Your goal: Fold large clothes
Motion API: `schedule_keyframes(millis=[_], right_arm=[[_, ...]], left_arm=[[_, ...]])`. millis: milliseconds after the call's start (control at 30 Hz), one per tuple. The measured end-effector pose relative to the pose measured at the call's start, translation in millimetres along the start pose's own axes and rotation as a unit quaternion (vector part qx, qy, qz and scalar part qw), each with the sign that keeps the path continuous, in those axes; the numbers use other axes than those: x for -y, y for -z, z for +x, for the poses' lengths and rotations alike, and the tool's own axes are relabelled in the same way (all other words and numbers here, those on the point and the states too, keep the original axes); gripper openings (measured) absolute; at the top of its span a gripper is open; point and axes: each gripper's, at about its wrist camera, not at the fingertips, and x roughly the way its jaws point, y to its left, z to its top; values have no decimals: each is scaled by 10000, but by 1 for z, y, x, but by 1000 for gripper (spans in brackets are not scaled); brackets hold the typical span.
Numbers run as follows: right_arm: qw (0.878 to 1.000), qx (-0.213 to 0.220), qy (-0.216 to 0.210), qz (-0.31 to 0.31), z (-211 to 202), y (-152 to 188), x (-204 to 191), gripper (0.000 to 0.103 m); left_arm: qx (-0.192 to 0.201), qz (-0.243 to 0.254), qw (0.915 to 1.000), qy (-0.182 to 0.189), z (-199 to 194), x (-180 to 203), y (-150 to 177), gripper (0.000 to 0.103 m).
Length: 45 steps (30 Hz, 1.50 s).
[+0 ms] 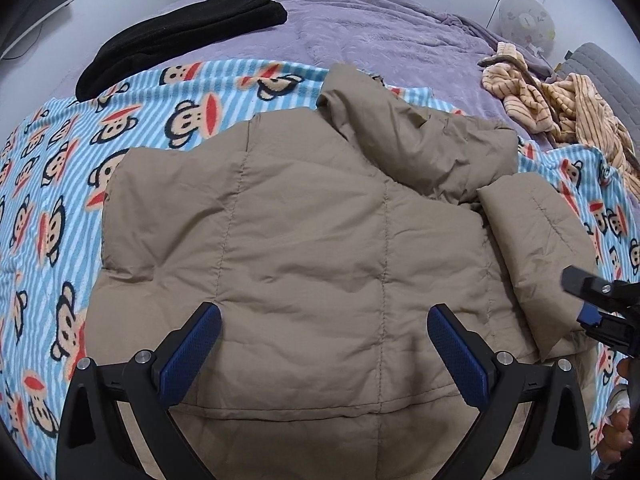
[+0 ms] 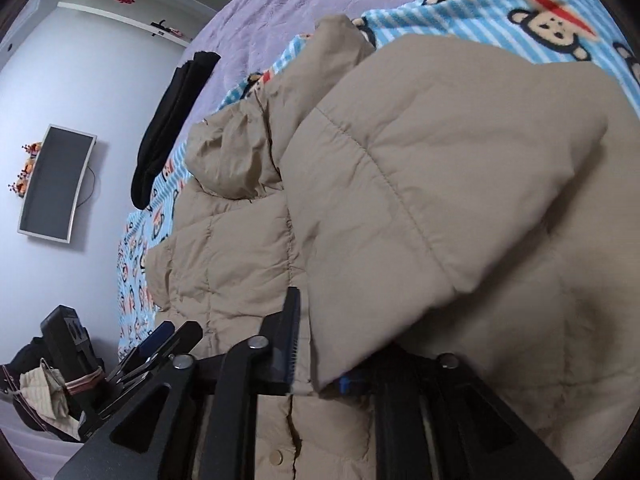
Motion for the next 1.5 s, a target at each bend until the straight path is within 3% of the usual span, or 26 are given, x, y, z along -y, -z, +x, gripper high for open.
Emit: schedule_keyframes(millis=[33, 67, 133, 200, 233, 267, 333, 433, 567, 667, 800, 900, 933, 1033, 1100, 1167, 1233, 1300, 1333, 1500], right_arm=[[9998, 163, -46, 75, -12, 2, 1, 52], [9991, 374, -80, 190, -25, 3, 5, 65], [9947, 808, -179, 605, -47, 2, 20, 65], [9872, 1035, -260, 1183, -55, -6, 40, 52], [9831, 1089, -318, 1439, -56, -12, 49, 21], [9811, 1118, -338, 1541, -55, -17, 53, 7], [9859, 1201, -289, 1133, -52, -28, 36, 7], [9938, 1067, -88, -316, -34, -27, -33, 7], [9841, 448, 51, -1715, 6, 8, -100, 7], [9759, -34, 317, -2157, 38, 36, -115, 8], [9733, -584, 640, -2124, 58, 58, -104, 11], [9718, -641, 726, -2149, 45, 64, -95, 18], [9726, -631, 701, -2127, 37, 65, -91, 27], [9773, -468, 720, -1937, 5, 66, -67, 71], [9809, -345, 820, -1733, -17, 65, -45, 73], [9836, -127, 1023, -1478, -42, 70, -20, 73], [9862, 68, 1238, -1102, -61, 71, 7, 69], [9879, 140, 1372, -713, -72, 71, 30, 40], [9877, 112, 1454, -567, -74, 70, 42, 25], [9792, 34, 1852, -834, -73, 72, 53, 18]], left_arm=[[3, -21, 10000, 55, 0, -2, -2, 103], [4, -77, 9999, 95, -1, -6, -4, 103], [6, -259, 9995, 171, -1, -16, -7, 103], [3, -424, 9984, 364, -2, -26, -9, 103], [13, -487, 9975, 504, -4, -31, -10, 103], [36, -547, 9962, 674, -6, -36, -10, 103], [140, -691, 9910, 1141, -13, -48, -12, 103], [186, -965, 9805, 1702, -20, -63, -17, 103], [-13, -1325, 9568, 2587, -17, -76, -23, 103], [-99, -1436, 9405, 3077, -10, -75, -23, 103], [-439, -1572, 9253, 3423, 9, -65, -23, 103], [-523, -1517, 9211, 3546, 15, -53, -25, 103], [-521, -1491, 9194, 3603, 15, -50, -25, 103], [-548, -1405, 9160, 3716, 15, -40, -26, 103], [-668, -1309, 9222, 3577, 22, -34, -26, 103], [-853, -1166, 9345, 3252, 33, -27, -24, 103], [-1050, -1011, 9454, 2915, 44, -15, -23, 84], [-1254, -857, 9503, 2717, 55, -4, -22, 24], [-1343, -856, 9492, 2713, 58, 0, -22, 13], [-716, -622, 9589, 2673, 20, 2, -30, 13]])
